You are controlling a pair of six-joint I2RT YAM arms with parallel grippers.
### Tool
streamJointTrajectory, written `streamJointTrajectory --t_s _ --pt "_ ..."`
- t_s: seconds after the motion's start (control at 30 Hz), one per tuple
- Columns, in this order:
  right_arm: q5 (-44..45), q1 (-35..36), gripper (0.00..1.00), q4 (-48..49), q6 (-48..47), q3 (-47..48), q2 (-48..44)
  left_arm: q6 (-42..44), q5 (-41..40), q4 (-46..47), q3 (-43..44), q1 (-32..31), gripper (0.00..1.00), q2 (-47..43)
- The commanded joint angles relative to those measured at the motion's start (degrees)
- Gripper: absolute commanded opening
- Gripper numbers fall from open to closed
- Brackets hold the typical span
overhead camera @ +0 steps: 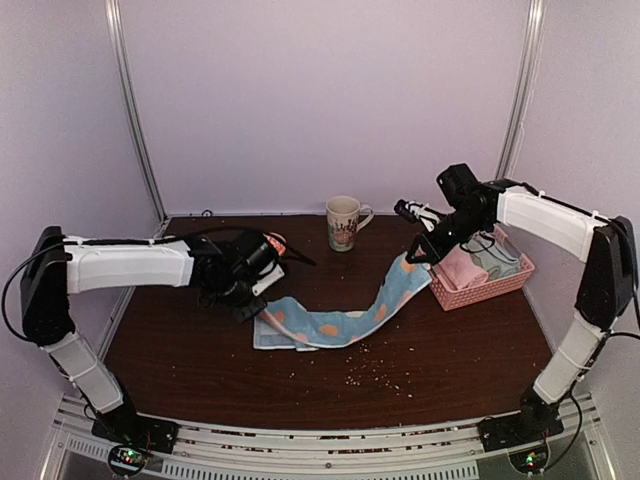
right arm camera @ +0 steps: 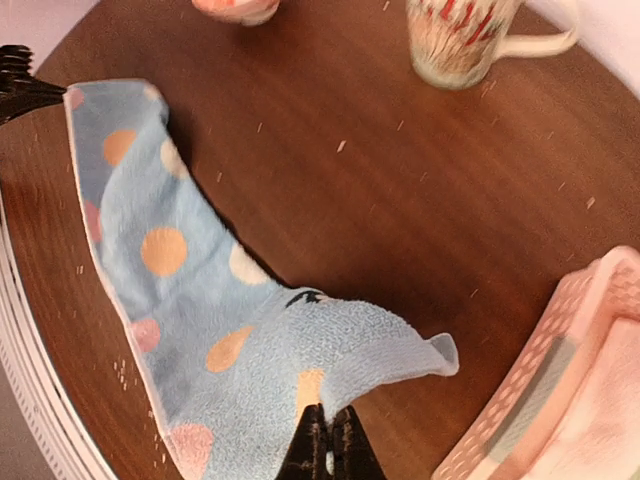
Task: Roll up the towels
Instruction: Pick up the towel from the center of the board, then flatten out the towel at the center of the board.
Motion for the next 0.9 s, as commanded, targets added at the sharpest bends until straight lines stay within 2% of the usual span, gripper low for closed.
streamJointTrajectory --t_s 0.0,0.1,0.2,0.3,0.43,0.53,0.63,0.67,0.77,0.87 --pt "-0.55 -3.22 0.0 2.05 5.67 15.28 3.22 -2.05 -14.18 -2.44 11.6 6.2 0.0 -9.01" --pt "-4.97 -5.9 0.0 7.07 10.84 20.03 2.25 -1.33 -15.52 -1.18 15.47 7.56 0.0 -15.07" --pt "-7.65 -6.99 0.0 10.61 12.86 17.42 -0.39 -0.51 -13.56 0.96 13.76 7.59 0.0 -20.6" --pt "-11.08 -6.98 0.0 8.6 10.82 12.74 -2.22 -1.05 -5.99 1.25 9.88 7.36 0.0 -25.66" --pt "-16.1 -6.97 0.0 1.6 4.04 3.8 -7.03 -0.85 5.48 5.47 1.65 6.03 0.0 -34.38" --pt "-23.38 -6.89 0.0 -8.38 -7.01 -2.02 -12.35 -0.72 8.11 9.01 -2.71 2.85 0.0 -42.51" --pt "-29.59 -6.9 0.0 -19.71 -17.61 -2.8 -16.99 0.13 14.61 14.09 -5.48 1.89 0.0 -50.42" --pt "-30.34 -6.87 0.0 -21.3 -18.28 -2.3 -18.12 0.2 15.53 15.51 -5.98 1.86 0.0 -51.95" --pt "-30.72 -6.88 0.02 -18.24 -14.18 -2.25 -19.5 -0.93 9.7 16.99 -6.29 1.93 0.0 -51.7" --pt "-25.98 -6.93 0.0 -4.54 -0.13 -4.66 -16.95 -1.59 -0.62 13.36 -4.74 2.24 0.0 -41.65"
